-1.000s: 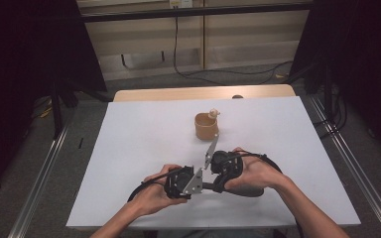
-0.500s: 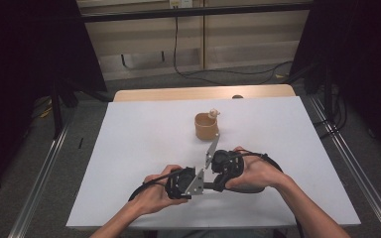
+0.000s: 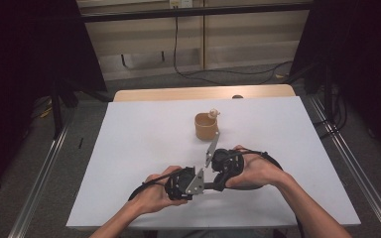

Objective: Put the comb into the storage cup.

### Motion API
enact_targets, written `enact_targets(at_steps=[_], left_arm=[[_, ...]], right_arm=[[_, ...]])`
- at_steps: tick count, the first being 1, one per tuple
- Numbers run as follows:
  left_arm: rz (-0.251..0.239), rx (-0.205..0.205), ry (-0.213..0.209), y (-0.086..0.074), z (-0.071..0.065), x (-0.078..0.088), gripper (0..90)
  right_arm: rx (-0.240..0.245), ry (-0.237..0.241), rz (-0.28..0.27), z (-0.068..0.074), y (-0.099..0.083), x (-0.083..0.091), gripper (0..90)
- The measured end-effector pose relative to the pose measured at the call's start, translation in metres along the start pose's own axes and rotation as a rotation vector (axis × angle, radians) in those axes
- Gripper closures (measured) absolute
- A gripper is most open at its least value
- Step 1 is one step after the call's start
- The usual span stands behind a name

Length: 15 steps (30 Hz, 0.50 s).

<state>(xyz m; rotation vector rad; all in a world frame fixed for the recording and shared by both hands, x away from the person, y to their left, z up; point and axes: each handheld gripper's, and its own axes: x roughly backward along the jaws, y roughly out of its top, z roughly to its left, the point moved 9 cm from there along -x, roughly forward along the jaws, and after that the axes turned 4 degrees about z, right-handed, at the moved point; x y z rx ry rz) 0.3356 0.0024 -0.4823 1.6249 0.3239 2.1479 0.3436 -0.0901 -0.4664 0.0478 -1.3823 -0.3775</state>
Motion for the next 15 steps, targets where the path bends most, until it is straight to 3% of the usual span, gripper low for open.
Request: enact_targets(at_steps=[2, 8, 9, 14, 15], left_arm=[[0.009, -0.004, -0.001, -0.001, 0.000, -0.002, 72.8], [-0.002, 0.037, -0.003, -0.003, 0.002, -0.003, 72.8], [-0.015, 0.059, -0.010, -0.003, 0.002, -0.002, 72.8], [-0.040, 0.098, -0.022, -0.006, 0.006, 0.001, 72.8], [-0.060, 0.130, -0.023, -0.006, 0.006, 0.000, 72.8]], right_arm=[[-0.012, -0.005, 0.003, -0.001, 0.000, 0.001, 69.1], [-0.047, -0.039, -0.047, -0.007, 0.001, 0.009, 57.3], [-0.056, -0.046, -0.055, -0.008, 0.001, 0.011, 56.1], [-0.093, -0.090, -0.154, -0.013, 0.002, 0.027, 40.6], [-0.099, -0.107, -0.181, -0.013, 0.002, 0.030, 36.8]])
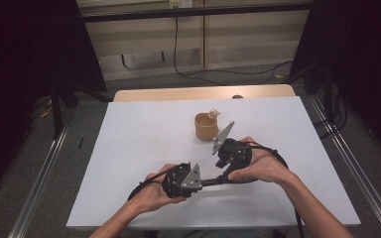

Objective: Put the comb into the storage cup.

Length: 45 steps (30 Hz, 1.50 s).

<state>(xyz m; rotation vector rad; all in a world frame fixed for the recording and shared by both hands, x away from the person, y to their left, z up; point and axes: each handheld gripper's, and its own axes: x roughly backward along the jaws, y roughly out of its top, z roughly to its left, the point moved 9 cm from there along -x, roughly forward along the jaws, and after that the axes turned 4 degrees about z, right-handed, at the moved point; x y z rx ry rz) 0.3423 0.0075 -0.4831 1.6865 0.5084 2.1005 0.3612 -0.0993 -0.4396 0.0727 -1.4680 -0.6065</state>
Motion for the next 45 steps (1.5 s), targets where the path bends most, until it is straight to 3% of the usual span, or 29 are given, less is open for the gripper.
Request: enact_targets(at_steps=[1, 6, 13, 23, 30, 35, 39, 45], left_arm=[[0.005, -0.005, -0.008, -0.001, 0.001, 0.000, 72.8], [-0.027, 0.051, -0.023, -0.006, 0.006, 0.001, 72.8], [-0.065, 0.117, -0.003, -0.011, 0.018, 0.005, 72.8], [-0.109, 0.184, 0.025, -0.017, 0.024, 0.015, 72.8], [-0.137, 0.225, 0.040, -0.020, 0.027, 0.017, 72.8], [-0.159, 0.248, 0.054, -0.022, 0.030, 0.018, 72.8], [-0.184, 0.276, 0.070, -0.021, 0.033, 0.021, 72.8], [-0.219, 0.308, 0.062, -0.022, 0.033, 0.021, 72.8]], right_arm=[[-0.007, -0.018, -0.022, -0.001, 0.000, 0.004, 33.8], [-0.029, -0.080, -0.106, -0.005, -0.004, 0.018, 26.7], [-0.122, -0.190, -0.218, -0.016, -0.013, 0.036, 9.6], [-0.197, -0.352, -0.433, -0.022, -0.015, 0.073, 4.8], [-0.240, -0.390, -0.514, -0.018, -0.025, 0.083, 3.3], [-0.280, -0.402, -0.563, -0.020, -0.033, 0.081, 3.3], [-0.304, -0.441, -0.585, -0.022, -0.038, 0.076, 3.5], [-0.340, -0.415, -0.647, -0.018, -0.040, 0.062, 4.0]])
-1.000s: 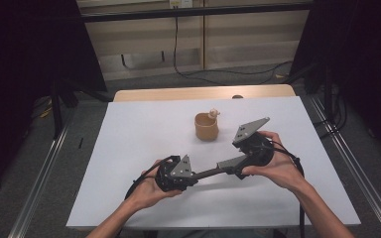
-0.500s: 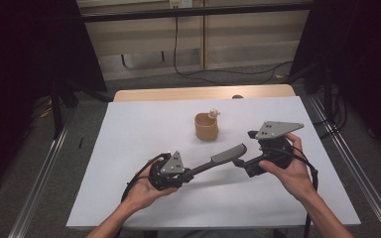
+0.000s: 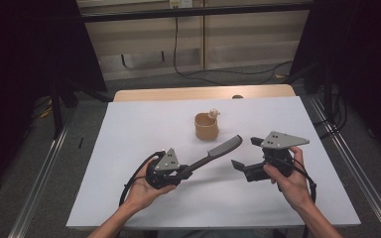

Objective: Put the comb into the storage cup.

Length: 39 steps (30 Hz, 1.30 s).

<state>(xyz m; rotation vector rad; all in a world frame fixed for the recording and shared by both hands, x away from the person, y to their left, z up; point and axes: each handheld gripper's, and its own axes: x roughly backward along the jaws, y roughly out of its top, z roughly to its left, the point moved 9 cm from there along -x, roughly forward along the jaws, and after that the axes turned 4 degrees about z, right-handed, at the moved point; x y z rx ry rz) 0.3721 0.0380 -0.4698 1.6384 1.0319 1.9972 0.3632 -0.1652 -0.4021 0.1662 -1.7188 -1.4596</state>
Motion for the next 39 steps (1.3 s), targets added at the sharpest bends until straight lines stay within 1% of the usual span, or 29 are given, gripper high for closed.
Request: enact_targets(at_steps=[4, 5, 7, 10, 12, 13, 14, 16, 17, 19, 20, 21, 22, 23, 24, 25, 27, 28, 29, 30, 31, 32, 33, 34, 35, 36, 37, 38, 39], left_arm=[[-0.016, 0.009, 0.012, 0.001, 0.000, 0.001, 72.8], [-0.025, 0.013, 0.005, 0.002, -0.001, 0.002, 72.8], [-0.038, 0.017, 0.014, 0.004, 0.000, 0.004, 72.8], [-0.068, 0.028, 0.011, 0.006, 0.000, 0.006, 72.8], [-0.094, 0.030, 0.020, 0.007, -0.001, 0.008, 72.8], [-0.093, 0.029, 0.012, 0.008, -0.001, 0.008, 72.8], [-0.101, 0.030, 0.018, 0.008, -0.002, 0.009, 72.8], [-0.122, 0.046, 0.000, 0.010, -0.003, 0.010, 72.8], [-0.134, 0.042, 0.014, 0.010, -0.003, 0.010, 72.8], [-0.147, 0.053, -0.005, 0.011, -0.003, 0.008, 72.8], [-0.152, 0.047, 0.010, 0.011, -0.002, 0.008, 72.8], [-0.158, 0.045, 0.006, 0.011, -0.002, 0.006, 72.8], [-0.167, 0.056, 0.000, 0.011, -0.001, 0.006, 72.8], [-0.171, 0.059, 0.004, 0.011, 0.000, 0.005, 72.8], [-0.181, 0.069, -0.015, 0.012, -0.001, 0.004, 72.8], [-0.202, 0.072, -0.010, 0.013, -0.001, 0.003, 72.8], [-0.211, 0.074, -0.021, 0.013, -0.003, 0.002, 72.8], [-0.220, 0.071, -0.011, 0.015, -0.003, 0.002, 72.8], [-0.227, 0.065, -0.014, 0.015, -0.003, 0.002, 72.8], [-0.236, 0.074, -0.018, 0.016, -0.004, 0.002, 72.7], [-0.245, 0.075, -0.010, 0.017, -0.003, 0.003, 72.8], [-0.257, 0.082, -0.021, 0.019, -0.004, 0.003, 72.8], [-0.267, 0.085, -0.019, 0.020, -0.004, 0.004, 72.8], [-0.274, 0.095, -0.016, 0.021, -0.003, 0.004, 72.7], [-0.277, 0.099, -0.021, 0.022, -0.003, 0.005, 72.8], [-0.291, 0.105, -0.012, 0.024, -0.003, 0.006, 72.8], [-0.297, 0.105, -0.019, 0.026, -0.004, 0.008, 72.8], [-0.298, 0.098, -0.014, 0.027, -0.004, 0.009, 72.8], [-0.309, 0.094, -0.008, 0.029, -0.004, 0.011, 72.8]], right_arm=[[-0.035, 0.031, -0.017, 0.005, -0.008, -0.003, 6.2], [-0.037, 0.033, -0.018, 0.006, -0.010, -0.004, 6.2], [-0.046, 0.032, -0.033, 0.008, -0.013, -0.004, 6.2], [-0.065, 0.044, -0.052, 0.013, -0.016, -0.004, 6.2], [-0.063, 0.041, -0.081, 0.014, -0.018, -0.005, 7.0], [-0.065, 0.044, -0.092, 0.015, -0.020, -0.005, 7.1], [-0.071, 0.046, -0.099, 0.015, -0.022, -0.007, 7.1], [-0.077, 0.054, -0.116, 0.014, -0.026, -0.009, 7.1], [-0.085, 0.053, -0.122, 0.013, -0.027, -0.010, 7.1], [-0.102, 0.061, -0.137, 0.012, -0.028, -0.012, 7.1], [-0.113, 0.065, -0.158, 0.011, -0.028, -0.012, 7.2], [-0.114, 0.065, -0.168, 0.010, -0.028, -0.013, 7.4], [-0.114, 0.068, -0.174, 0.009, -0.028, -0.014, 7.4], [-0.117, 0.073, -0.175, 0.009, -0.029, -0.014, 7.5], [-0.114, 0.077, -0.172, 0.009, -0.029, -0.015, 7.4], [-0.110, 0.079, -0.168, 0.009, -0.030, -0.015, 7.3], [-0.111, 0.103, -0.187, 0.011, -0.030, -0.016, 7.3], [-0.113, 0.113, -0.191, 0.012, -0.030, -0.017, 7.2], [-0.106, 0.114, -0.196, 0.013, -0.029, -0.018, 7.2], [-0.106, 0.118, -0.204, 0.015, -0.029, -0.019, 7.2], [-0.110, 0.131, -0.207, 0.017, -0.028, -0.019, 7.1], [-0.110, 0.142, -0.211, 0.019, -0.027, -0.019, 6.5], [-0.090, 0.151, -0.219, 0.022, -0.025, -0.018, 5.2], [-0.080, 0.156, -0.225, 0.024, -0.024, -0.018, 4.7], [-0.068, 0.168, -0.236, 0.027, -0.022, -0.018, 4.7], [-0.060, 0.185, -0.247, 0.030, -0.019, -0.017, 4.4], [-0.060, 0.197, -0.260, 0.032, -0.017, -0.016, 4.2], [-0.059, 0.214, -0.278, 0.034, -0.013, -0.016, 4.3], [-0.052, 0.218, -0.286, 0.035, -0.011, -0.017, 4.6]])
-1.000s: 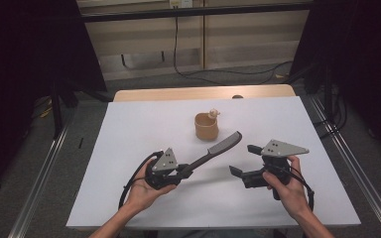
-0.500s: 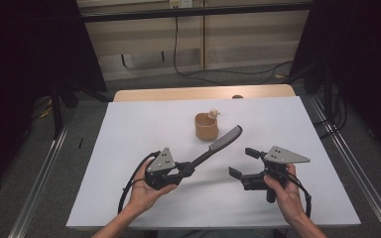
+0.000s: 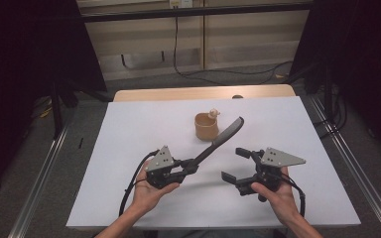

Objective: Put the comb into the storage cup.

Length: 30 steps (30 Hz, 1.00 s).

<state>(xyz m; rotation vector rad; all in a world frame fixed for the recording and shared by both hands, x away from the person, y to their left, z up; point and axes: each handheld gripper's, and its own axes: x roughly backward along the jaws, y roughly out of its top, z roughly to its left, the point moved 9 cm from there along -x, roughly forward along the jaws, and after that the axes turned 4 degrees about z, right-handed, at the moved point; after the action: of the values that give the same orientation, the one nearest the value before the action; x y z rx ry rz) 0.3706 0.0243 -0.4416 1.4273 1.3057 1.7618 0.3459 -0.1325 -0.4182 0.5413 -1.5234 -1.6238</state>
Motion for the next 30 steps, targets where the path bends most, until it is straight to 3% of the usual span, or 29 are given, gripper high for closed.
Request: enact_targets(at_steps=[6, 9, 14, 23, 27, 30], left_arm=[[-0.047, 0.012, -0.012, 0.011, -0.003, 0.000, 72.8], [-0.043, -0.007, -0.013, 0.015, -0.007, -0.002, 72.8], [-0.046, -0.020, -0.012, 0.019, -0.011, -0.007, 72.8], [-0.045, -0.025, -0.025, 0.018, -0.013, -0.010, 72.8], [-0.045, -0.030, -0.022, 0.017, -0.014, -0.011, 72.8], [-0.051, -0.025, -0.023, 0.018, -0.013, -0.010, 72.8]], right_arm=[[-0.005, 0.051, -0.031, 0.008, 0.014, -0.012, 9.6], [-0.019, 0.077, -0.043, 0.010, 0.019, -0.017, 15.8], [-0.072, 0.112, -0.054, 0.005, 0.019, -0.023, 26.5], [-0.127, 0.120, -0.091, 0.002, 0.016, -0.029, 43.2], [-0.147, 0.125, -0.100, 0.002, 0.015, -0.030, 46.6], [-0.195, 0.133, -0.126, 0.002, 0.017, -0.031, 51.6]])
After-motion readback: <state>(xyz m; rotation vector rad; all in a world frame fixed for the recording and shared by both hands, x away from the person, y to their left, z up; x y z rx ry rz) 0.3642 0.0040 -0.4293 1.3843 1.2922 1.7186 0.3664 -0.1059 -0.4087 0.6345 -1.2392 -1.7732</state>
